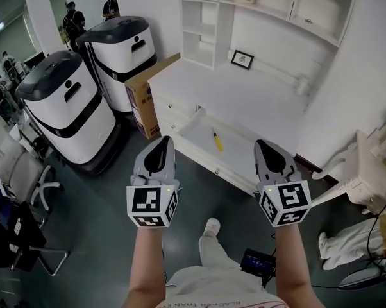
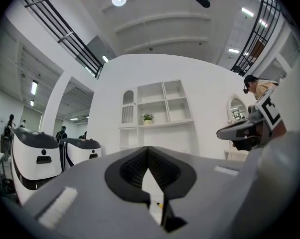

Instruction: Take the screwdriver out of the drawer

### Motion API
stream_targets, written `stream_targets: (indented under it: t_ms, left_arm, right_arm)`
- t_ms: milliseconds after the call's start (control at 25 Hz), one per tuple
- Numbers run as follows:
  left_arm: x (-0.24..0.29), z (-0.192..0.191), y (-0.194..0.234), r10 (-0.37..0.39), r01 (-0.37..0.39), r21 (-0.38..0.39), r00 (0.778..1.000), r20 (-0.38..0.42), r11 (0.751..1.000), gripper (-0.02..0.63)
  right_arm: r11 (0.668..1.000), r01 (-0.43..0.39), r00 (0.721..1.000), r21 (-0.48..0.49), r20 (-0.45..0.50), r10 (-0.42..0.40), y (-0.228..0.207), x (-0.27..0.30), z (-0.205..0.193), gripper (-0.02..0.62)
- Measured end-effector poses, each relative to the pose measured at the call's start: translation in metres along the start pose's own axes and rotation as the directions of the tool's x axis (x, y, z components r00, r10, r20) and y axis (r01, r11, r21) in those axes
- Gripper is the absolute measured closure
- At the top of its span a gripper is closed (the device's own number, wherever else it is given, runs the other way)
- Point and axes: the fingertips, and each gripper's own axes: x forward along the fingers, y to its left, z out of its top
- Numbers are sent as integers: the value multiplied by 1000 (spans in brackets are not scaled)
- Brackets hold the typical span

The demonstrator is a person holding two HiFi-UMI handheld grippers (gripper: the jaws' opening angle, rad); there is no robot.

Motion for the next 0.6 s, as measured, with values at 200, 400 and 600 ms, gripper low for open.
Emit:
stream_targets:
  t_ms: [200, 400, 600]
  left_arm:
    - [62, -11, 18, 21, -21, 3, 1000, -6, 1000, 601]
    - [124, -20, 33, 34, -34, 12, 999, -22, 999, 601]
    - [173, -23, 46, 52, -52, 11, 998, -31, 999, 601]
  right_arm:
    - [999, -34, 999, 26, 11, 34, -32, 61, -4, 588]
    - [993, -95, 996, 68, 10, 94, -61, 126, -8, 586]
    - [979, -162, 987, 123, 24, 160, -81, 176, -10, 465]
